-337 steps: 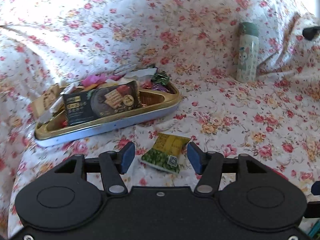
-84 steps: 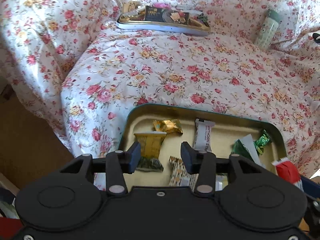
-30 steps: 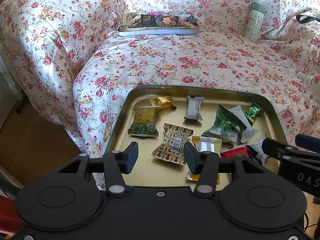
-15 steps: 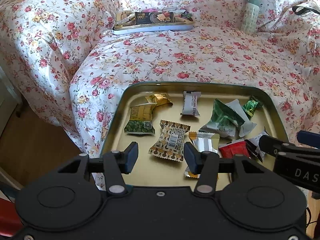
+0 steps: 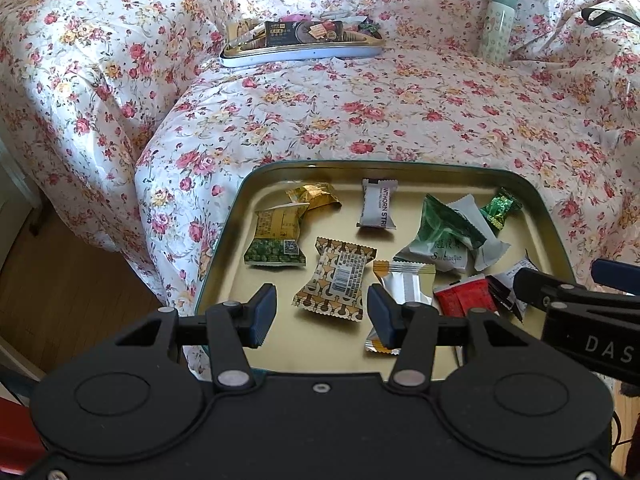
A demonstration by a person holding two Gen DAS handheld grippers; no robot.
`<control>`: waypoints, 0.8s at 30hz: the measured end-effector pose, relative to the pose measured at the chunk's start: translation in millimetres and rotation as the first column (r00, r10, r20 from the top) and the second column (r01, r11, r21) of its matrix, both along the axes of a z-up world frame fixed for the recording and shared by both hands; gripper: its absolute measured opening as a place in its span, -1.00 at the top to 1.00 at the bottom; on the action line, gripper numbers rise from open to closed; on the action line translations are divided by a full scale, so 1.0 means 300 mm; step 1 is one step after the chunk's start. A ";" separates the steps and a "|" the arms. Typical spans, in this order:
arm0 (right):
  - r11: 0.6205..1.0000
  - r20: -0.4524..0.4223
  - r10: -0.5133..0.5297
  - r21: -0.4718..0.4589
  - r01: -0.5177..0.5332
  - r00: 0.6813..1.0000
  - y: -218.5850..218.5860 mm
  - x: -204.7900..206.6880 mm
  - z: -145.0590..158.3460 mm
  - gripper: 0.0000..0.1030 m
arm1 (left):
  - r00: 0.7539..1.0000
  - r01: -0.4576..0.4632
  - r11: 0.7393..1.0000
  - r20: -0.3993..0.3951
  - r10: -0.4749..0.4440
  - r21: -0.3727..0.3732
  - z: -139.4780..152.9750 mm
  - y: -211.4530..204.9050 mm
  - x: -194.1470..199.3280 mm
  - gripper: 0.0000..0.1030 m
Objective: Organize snacks
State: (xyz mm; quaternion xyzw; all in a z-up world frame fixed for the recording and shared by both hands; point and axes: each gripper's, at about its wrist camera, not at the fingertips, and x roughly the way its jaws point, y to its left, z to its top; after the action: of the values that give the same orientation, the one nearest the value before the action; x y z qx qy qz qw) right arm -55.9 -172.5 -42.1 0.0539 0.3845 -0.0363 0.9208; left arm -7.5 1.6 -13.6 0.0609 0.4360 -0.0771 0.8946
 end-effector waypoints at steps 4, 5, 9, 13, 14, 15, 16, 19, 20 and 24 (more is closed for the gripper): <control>1.000 -0.001 0.000 0.001 0.000 1.000 0.002 -0.002 -0.004 -0.67 | 1.000 -0.003 1.000 0.001 0.003 0.000 -0.001 0.002 0.000 -0.11; 1.000 -0.002 0.000 0.001 0.000 1.000 0.004 -0.003 -0.005 -0.67 | 1.000 -0.003 1.000 0.001 0.003 -0.001 -0.002 0.003 0.000 -0.11; 1.000 -0.002 0.003 0.000 -0.003 1.000 0.007 -0.003 -0.007 -0.67 | 1.000 -0.001 1.000 -0.003 0.001 -0.002 -0.002 0.004 -0.001 -0.11; 1.000 -0.005 0.006 0.002 -0.006 1.000 0.008 -0.003 -0.008 -0.67 | 1.000 -0.003 1.000 -0.003 0.003 -0.002 -0.002 0.004 -0.002 -0.11; 1.000 -0.006 0.006 0.003 -0.006 1.000 0.006 -0.002 -0.008 -0.67 | 1.000 -0.003 1.000 -0.002 0.003 -0.002 -0.002 0.004 -0.002 -0.11; 1.000 -0.006 0.006 0.003 -0.006 1.000 0.006 -0.002 -0.008 -0.67 | 1.000 -0.002 1.000 -0.002 0.002 -0.002 -0.002 0.005 -0.002 -0.11; 1.000 -0.006 0.006 0.003 -0.006 1.000 0.006 -0.003 -0.008 -0.67 | 1.000 0.000 1.000 -0.003 0.000 -0.003 -0.001 0.005 -0.001 -0.11; 1.000 -0.006 0.007 0.003 -0.007 1.000 0.006 -0.002 -0.008 -0.67 | 1.000 -0.001 1.000 -0.002 0.001 -0.002 -0.001 0.004 -0.001 -0.11; 1.000 -0.006 0.007 0.003 -0.007 1.000 0.006 -0.002 -0.008 -0.67 | 1.000 0.000 1.000 -0.002 0.000 -0.002 -0.002 0.005 -0.002 -0.11; 1.000 -0.006 0.005 0.003 -0.005 1.000 0.007 -0.002 -0.008 -0.67 | 1.000 -0.002 1.000 -0.003 0.002 -0.003 -0.001 0.003 -0.003 -0.11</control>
State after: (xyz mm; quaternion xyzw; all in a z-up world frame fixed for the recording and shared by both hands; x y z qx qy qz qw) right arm -56.5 -170.4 -44.6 0.0543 0.3876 -0.0333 0.9196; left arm -8.3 2.6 -14.0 0.0591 0.4371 -0.0769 0.8942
